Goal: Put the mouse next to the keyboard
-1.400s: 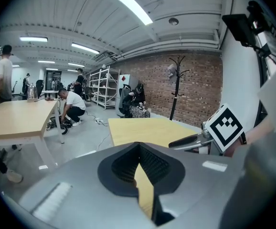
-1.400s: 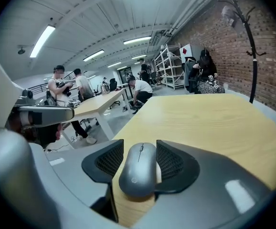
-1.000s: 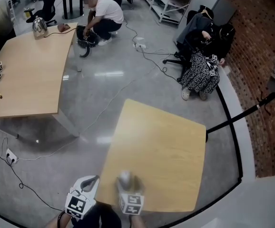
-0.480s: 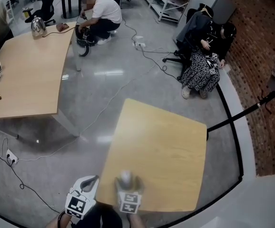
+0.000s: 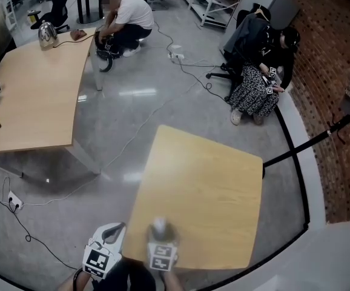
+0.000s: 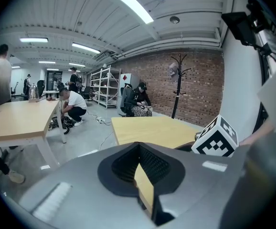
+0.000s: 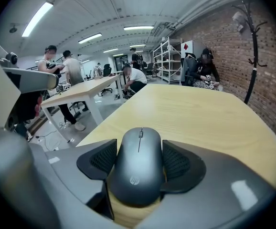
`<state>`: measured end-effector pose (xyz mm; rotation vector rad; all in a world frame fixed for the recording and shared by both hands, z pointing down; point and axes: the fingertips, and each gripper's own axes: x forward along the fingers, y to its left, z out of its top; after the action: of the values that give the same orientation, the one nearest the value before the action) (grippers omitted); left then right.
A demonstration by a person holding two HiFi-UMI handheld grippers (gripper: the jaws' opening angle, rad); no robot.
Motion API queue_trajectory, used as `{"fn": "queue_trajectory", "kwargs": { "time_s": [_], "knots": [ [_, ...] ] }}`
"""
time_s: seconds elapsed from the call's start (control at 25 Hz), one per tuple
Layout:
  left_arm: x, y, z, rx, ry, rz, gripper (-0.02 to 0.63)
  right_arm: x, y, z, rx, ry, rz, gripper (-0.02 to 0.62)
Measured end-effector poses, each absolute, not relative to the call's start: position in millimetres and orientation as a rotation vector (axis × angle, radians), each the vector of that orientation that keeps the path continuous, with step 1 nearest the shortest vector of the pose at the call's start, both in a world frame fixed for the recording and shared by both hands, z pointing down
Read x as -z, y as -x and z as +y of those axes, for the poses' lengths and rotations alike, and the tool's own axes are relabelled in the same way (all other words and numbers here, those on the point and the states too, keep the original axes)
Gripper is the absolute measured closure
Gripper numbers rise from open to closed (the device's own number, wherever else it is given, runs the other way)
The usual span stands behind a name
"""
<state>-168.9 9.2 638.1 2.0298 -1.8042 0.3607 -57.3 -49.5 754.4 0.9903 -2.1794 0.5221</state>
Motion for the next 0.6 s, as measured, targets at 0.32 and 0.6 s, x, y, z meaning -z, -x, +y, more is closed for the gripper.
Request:
{"fn": "queue_trajectory", "kwargs": {
  "time_s": [0.32,0.6],
  "knots": [
    [-639,161,4,-0.377,-2.047,-1.791,0.607,-758,62,-47,-0.523,-0.980,-2.177,0.285],
    [-642,151,-3,-0.396,-2.064,-1.789,0.607,-754,62,-48,-0.530,-0.987,-2.195,0.288]
  ]
}}
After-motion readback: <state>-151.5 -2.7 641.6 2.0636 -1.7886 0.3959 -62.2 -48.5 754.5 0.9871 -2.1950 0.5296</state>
